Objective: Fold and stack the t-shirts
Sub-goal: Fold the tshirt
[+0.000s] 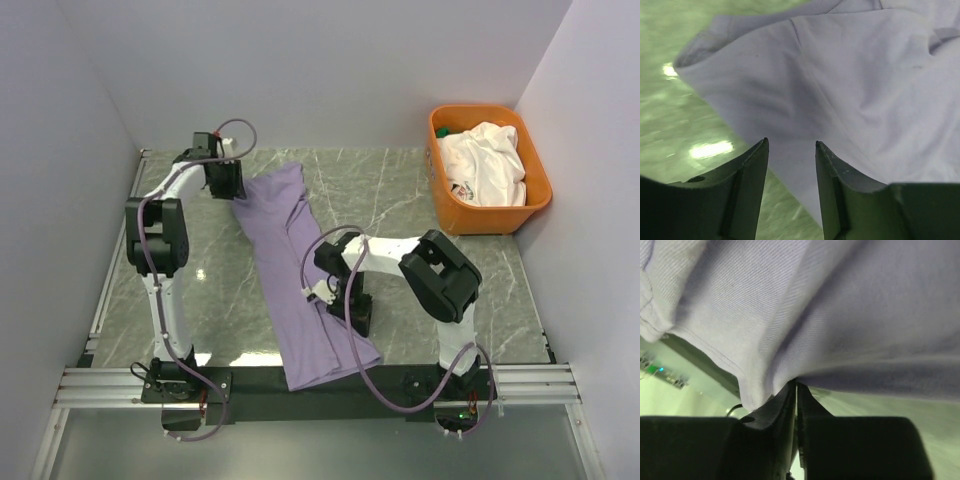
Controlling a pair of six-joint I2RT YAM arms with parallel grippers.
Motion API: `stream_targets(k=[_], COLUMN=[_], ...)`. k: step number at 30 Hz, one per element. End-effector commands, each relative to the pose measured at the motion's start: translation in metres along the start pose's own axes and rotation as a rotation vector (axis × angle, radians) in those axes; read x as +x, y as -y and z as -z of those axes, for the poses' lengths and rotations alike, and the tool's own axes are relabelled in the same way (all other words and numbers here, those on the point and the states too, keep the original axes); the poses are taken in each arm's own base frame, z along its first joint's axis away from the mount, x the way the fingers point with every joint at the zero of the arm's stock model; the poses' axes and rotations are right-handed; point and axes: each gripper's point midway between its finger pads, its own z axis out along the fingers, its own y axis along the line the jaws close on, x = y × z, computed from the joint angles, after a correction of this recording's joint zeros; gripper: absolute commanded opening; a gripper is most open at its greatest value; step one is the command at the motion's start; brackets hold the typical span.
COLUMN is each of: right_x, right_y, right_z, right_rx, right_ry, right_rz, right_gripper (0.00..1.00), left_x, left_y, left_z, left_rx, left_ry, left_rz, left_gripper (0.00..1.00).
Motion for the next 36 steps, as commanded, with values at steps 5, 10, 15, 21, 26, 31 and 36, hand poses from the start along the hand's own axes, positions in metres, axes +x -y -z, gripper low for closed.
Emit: stream_targets(k=[5, 10, 15, 21, 26, 31, 36], right_x=[-0.018, -0.018, -0.012, -0.029, -0.04, -0.032, -0.017], right_y=[0.008, 0.033, 0.07, 0.088, 0.083, 0.053, 0.021], right_z=[0.016, 0.058, 0.082, 0.097, 0.115, 0.126, 0.097], right_rx=[-0.02, -0.005, 0.088, 0.113, 0.107, 0.144, 0.303], right_ry=[0.148, 0.289, 0.354, 0.391, 0.467, 0.565, 0.56], right_rz=[-0.056, -0.138, -0.217, -0.234, -0.21, -0.047, 0.289], right_gripper=[0.24, 0.31, 0.31, 0.29, 0.28, 0.27, 0.32], left_x=[0.015, 0.006, -0.05, -0.126, -0.112, -0.018, 0.085], left_y=[0.041, 0.063, 0.089, 0.114, 0.13, 0.15, 0.147], left_z=[-0.041, -0.082, -0.105, -0.056, 0.002, 0.092, 0.182], left_rx=[0.026, 0.067, 0.164, 0.212, 0.267, 0.52, 0.655], left_ry=[-0.082, -0.093, 0.068, 0.371, 0.308, 0.235, 0.194], left_rz=[-0.101, -0.126, -0.138, -0.197, -0.285, -0.435, -0.69], left_gripper=[0.45, 0.42, 0.48, 0.64, 0.62, 0.59, 0.61])
